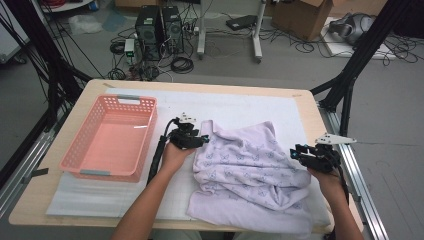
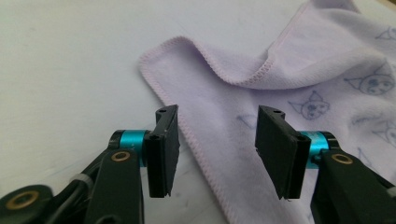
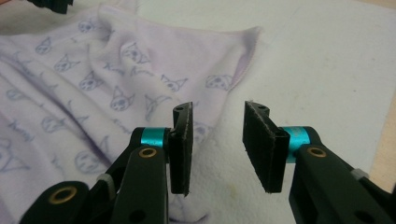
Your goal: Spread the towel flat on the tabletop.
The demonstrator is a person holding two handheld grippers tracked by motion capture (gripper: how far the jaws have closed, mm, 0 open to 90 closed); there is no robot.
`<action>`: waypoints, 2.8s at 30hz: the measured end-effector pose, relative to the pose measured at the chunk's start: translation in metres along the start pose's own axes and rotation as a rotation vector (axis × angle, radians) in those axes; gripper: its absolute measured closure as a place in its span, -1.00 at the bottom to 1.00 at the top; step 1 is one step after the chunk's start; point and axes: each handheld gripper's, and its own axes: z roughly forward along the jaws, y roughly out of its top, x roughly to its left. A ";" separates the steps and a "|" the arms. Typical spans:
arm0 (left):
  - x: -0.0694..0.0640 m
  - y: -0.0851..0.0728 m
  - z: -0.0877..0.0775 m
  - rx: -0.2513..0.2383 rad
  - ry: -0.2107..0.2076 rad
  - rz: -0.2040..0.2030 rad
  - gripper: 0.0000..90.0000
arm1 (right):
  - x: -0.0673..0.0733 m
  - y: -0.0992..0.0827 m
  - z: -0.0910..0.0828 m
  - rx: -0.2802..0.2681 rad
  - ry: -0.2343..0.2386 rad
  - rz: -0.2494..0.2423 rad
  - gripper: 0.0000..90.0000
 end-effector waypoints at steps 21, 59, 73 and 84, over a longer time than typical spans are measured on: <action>0.022 0.004 -0.032 -0.087 0.114 0.006 0.91 | -0.011 0.040 0.059 0.043 -0.022 -0.045 0.34; 0.013 0.017 0.024 0.022 0.173 0.038 0.69 | -0.040 0.057 0.064 0.041 -0.251 0.019 0.46; 0.067 0.056 0.011 -0.233 0.323 -0.097 0.90 | -0.035 0.051 0.080 0.012 -0.172 0.067 0.43; 0.062 0.051 0.006 -0.127 0.163 -0.153 0.12 | -0.034 0.041 0.118 0.116 -0.076 0.073 0.86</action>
